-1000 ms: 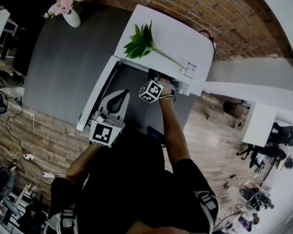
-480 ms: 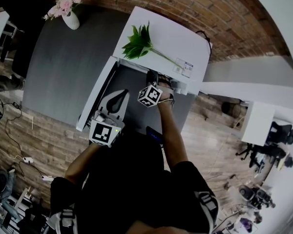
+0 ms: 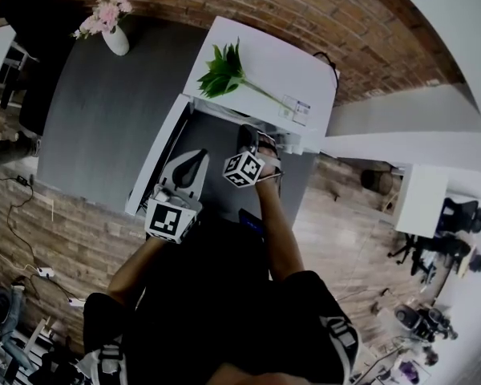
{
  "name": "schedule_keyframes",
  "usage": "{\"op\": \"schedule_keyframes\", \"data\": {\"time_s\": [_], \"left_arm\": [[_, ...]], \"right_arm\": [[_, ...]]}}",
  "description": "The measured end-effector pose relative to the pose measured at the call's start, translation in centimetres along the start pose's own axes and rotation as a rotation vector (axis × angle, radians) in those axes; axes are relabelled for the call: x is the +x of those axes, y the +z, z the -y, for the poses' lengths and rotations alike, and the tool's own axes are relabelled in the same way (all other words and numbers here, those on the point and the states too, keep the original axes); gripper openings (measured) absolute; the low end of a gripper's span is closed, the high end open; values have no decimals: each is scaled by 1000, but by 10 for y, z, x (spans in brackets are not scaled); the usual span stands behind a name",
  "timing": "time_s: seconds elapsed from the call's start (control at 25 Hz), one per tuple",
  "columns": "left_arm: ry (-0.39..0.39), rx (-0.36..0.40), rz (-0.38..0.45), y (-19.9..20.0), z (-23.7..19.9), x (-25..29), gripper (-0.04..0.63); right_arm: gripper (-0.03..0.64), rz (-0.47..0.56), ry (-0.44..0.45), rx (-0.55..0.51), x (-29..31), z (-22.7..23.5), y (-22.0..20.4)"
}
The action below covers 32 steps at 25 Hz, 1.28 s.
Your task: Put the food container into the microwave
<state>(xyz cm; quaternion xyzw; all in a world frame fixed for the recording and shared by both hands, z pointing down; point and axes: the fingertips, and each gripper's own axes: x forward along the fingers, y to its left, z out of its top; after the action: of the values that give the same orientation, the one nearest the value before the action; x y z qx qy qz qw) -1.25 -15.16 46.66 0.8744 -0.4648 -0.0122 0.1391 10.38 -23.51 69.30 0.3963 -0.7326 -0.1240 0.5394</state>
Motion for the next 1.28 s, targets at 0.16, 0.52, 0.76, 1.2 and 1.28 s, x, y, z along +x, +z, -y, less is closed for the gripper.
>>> {"op": "schedule_keyframes", "data": {"time_s": [0.16, 0.52, 0.76, 1.2, 1.28], "left_arm": [[-4, 1, 10, 2, 3, -6, 32], [-9, 9, 26, 6, 9, -16, 31], [-21, 31, 27, 3, 12, -19, 31], [-47, 45, 35, 4, 20, -21, 31], [-51, 49, 35, 4, 22, -22, 32]], "right_arm": [[43, 16, -9, 104, -20, 2, 4], [41, 122, -77, 456, -78, 24, 14], [38, 231, -75, 634, -118, 34, 29], [37, 377, -72, 877, -191, 47, 38], [37, 398, -81, 895, -204, 46, 38]]}}
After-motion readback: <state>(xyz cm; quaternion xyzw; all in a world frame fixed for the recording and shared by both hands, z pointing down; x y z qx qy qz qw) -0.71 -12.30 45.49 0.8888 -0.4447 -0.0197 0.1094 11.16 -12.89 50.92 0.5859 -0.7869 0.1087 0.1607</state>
